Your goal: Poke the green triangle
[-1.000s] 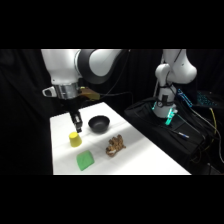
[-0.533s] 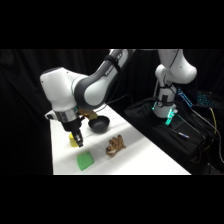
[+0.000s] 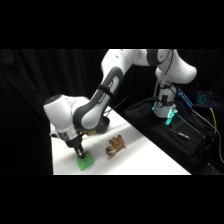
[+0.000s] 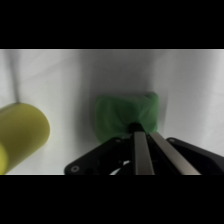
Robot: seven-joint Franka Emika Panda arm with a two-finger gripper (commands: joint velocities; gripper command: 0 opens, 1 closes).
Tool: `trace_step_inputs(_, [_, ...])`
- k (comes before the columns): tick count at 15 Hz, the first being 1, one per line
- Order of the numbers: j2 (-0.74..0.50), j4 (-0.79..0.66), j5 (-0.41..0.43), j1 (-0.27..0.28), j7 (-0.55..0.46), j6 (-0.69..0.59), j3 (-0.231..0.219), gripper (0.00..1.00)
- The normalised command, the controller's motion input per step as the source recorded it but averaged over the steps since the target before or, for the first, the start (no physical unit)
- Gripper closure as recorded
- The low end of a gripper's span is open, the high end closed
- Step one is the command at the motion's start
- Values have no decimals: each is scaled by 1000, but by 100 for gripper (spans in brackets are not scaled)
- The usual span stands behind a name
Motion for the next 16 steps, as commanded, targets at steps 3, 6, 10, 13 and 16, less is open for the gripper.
trace_step_inputs(3, [402,511,125,-116,-74,-239,107,99])
trace_step_inputs(6, [72,145,47,-24,-32,-71,43,99])
trace_step_inputs(10, [-478,-445,-68,81,52,89,-35,99])
trace_step_inputs(13, [-700,-656,-97,100,136,15,-67,73])
trace_step_inputs(16, [-715,-650,-61,62,123,-17,-53,55])
